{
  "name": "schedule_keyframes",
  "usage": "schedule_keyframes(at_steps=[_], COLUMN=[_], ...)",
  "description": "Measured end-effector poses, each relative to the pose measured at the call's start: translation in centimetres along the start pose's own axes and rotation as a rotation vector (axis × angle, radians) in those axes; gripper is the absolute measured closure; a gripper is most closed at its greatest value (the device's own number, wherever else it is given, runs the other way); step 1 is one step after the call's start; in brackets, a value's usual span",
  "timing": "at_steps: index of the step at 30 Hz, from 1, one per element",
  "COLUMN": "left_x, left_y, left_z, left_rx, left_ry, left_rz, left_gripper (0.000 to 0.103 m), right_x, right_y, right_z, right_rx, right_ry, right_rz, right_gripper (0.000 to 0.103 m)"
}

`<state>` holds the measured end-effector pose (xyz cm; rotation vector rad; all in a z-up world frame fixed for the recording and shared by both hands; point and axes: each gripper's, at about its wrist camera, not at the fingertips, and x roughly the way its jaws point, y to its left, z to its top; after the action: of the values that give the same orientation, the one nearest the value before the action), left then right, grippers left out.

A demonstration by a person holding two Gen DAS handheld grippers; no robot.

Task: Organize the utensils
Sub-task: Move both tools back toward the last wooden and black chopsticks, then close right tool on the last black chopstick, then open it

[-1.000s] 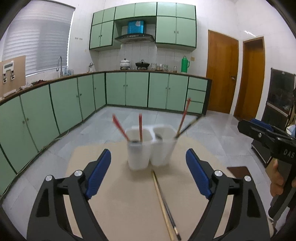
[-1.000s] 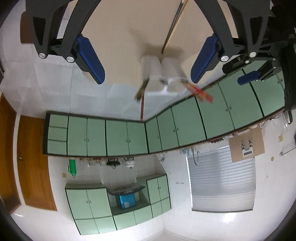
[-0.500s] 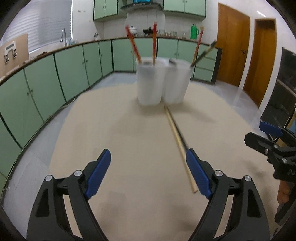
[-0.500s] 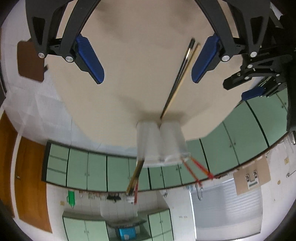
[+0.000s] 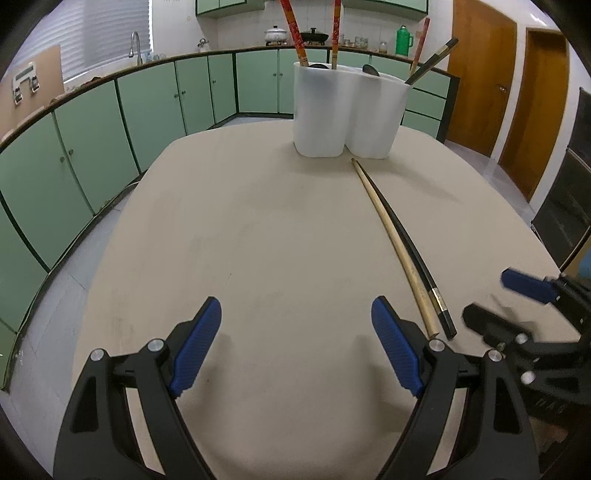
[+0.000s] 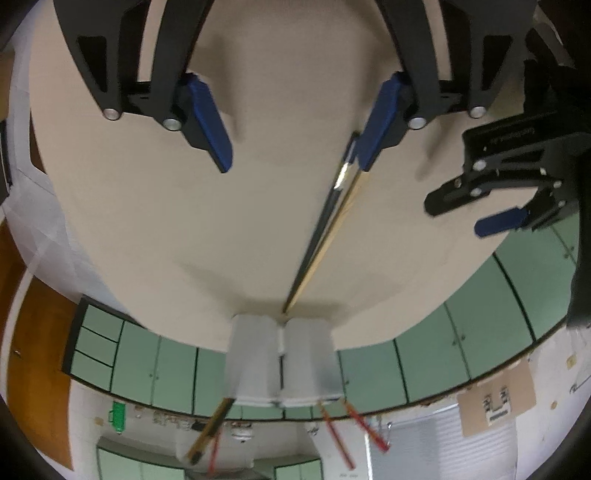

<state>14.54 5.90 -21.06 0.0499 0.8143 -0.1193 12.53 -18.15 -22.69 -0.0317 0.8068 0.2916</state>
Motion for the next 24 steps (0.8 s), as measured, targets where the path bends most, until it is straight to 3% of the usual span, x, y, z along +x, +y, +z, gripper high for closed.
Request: schedule_keyframes(at_steps=[13, 17, 24], left_x=[0.5, 0.5, 0.0], left_y=[-0.2, -0.4, -1.5], left_z=[0.1, 0.2, 0.2], left_rx=[-0.008, -0.004, 0.009], left_ry=[0.004, 0.001, -0.008], left_rz=[-0.006, -0.008, -0.034], left_gripper=[0.022, 0.022, 0.022], right_x=[1.0, 1.1, 0.7], right_y=[1.9, 2.0, 0.9], right_z=[0.0, 0.0, -0.2], right_rx=[-0.033, -0.044, -0.011], right_ry=[0.061, 0.065, 0.060], right_rz=[0.033, 0.039, 0.036], right_gripper=[0.067, 0.094, 0.096])
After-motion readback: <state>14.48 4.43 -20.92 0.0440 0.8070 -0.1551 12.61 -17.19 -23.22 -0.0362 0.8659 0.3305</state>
